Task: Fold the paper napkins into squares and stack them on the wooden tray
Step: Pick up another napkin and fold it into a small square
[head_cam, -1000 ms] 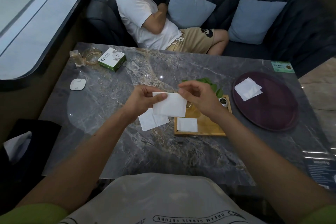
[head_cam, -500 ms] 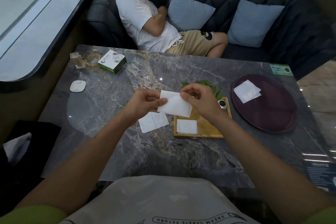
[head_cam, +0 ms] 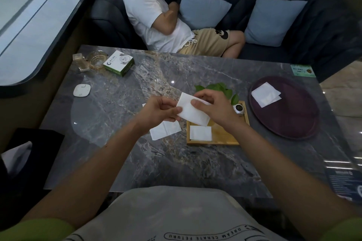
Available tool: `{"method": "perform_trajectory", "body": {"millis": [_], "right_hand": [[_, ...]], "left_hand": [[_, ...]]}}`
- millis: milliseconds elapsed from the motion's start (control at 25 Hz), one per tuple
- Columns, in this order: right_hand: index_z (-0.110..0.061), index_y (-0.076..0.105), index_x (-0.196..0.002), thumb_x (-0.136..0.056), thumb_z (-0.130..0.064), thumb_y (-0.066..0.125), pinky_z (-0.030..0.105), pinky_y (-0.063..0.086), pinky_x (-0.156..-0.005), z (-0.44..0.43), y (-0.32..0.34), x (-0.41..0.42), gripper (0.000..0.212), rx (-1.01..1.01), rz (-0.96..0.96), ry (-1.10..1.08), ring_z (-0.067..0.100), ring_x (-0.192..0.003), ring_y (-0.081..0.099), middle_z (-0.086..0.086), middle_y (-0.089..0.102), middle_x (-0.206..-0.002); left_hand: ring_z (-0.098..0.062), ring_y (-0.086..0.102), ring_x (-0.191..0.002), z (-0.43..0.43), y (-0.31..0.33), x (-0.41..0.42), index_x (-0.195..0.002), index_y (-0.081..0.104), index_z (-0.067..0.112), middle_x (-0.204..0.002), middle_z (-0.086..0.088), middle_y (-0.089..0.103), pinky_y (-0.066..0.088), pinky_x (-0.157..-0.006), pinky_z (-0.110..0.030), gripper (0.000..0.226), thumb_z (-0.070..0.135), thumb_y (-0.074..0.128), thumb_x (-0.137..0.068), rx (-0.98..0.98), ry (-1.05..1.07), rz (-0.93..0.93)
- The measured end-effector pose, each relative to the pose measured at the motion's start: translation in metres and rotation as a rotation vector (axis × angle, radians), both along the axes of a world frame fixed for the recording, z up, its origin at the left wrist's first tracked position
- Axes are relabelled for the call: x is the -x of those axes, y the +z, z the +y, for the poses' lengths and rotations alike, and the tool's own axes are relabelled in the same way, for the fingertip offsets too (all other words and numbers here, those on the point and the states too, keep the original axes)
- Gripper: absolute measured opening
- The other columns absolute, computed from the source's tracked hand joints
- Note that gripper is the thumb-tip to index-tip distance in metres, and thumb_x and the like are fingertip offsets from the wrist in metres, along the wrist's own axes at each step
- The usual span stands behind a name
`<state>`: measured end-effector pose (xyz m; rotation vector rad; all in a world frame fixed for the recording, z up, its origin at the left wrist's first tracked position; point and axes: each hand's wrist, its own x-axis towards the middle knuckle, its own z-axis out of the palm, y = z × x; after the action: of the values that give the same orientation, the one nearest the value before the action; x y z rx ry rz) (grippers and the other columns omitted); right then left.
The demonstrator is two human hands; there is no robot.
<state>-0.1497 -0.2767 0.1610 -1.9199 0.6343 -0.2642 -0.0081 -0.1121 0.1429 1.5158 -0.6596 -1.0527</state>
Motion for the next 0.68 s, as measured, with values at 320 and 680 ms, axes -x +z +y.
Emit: {"method": "perform_trajectory", "body": {"millis": [320, 680], "right_hand": [[0.002, 0.058, -0.111, -0.084, -0.006, 0.071, 0.029, 0.06, -0.068, -0.006, -0.033, 0.029, 0.031, -0.574, 0.057, -0.185, 0.02, -0.072, 0.073, 0.011, 0.072, -0.094], [-0.01, 0.059, -0.084, -0.086, -0.001, 0.068, 0.023, 0.055, -0.057, -0.016, -0.073, 0.036, 0.013, -0.54, 0.133, -0.333, 0.02, -0.066, 0.067, 0.011, 0.068, -0.078]], "left_hand": [[-0.012, 0.074, -0.072, -0.006, -0.024, 0.008, -0.096, 0.07, 0.004, -0.075, -0.003, 0.076, 0.059, -0.068, -0.022, 0.011, 0.008, 0.07, -0.086, -0.063, 0.138, 0.112], [-0.014, 0.075, -0.071, -0.024, -0.066, 0.029, -0.1, 0.069, 0.003, -0.077, -0.002, 0.076, 0.06, -0.065, -0.023, 0.013, 0.006, 0.069, -0.087, -0.251, 0.126, 0.117]]}}
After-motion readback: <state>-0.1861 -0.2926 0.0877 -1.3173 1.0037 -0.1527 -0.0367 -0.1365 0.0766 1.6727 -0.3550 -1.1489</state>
